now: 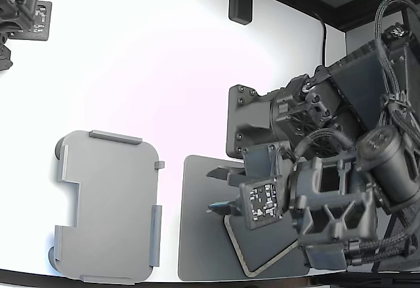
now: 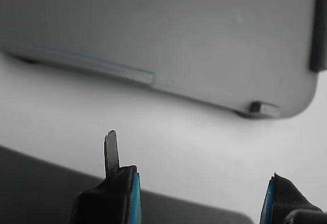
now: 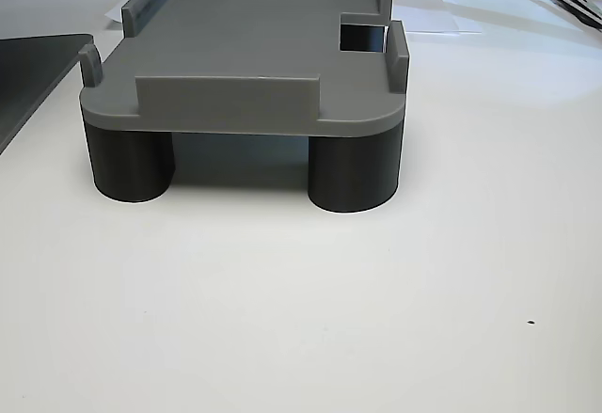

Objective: Move top rectangular frame to the holder.

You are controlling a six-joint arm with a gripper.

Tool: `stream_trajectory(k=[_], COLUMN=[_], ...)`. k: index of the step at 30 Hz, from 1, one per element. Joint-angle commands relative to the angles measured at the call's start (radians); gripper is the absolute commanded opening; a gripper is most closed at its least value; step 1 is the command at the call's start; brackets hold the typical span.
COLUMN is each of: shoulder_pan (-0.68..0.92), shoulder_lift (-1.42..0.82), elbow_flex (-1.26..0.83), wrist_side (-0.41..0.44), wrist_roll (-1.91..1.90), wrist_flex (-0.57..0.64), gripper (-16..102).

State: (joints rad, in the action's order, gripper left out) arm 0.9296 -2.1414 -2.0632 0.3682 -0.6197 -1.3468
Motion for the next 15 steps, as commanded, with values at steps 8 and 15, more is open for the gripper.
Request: stream_trajectory(k=[8, 15], shoulder_pan=[0.225, 0.259], shoulder_lift=[0.086, 0.124], elbow_flex=[0.018, 0.017], wrist_side=[-0.101, -0.149], wrist_roll=[-0.198, -0.181], wrist_flex=[-0.109, -0.101], gripper=[100, 98])
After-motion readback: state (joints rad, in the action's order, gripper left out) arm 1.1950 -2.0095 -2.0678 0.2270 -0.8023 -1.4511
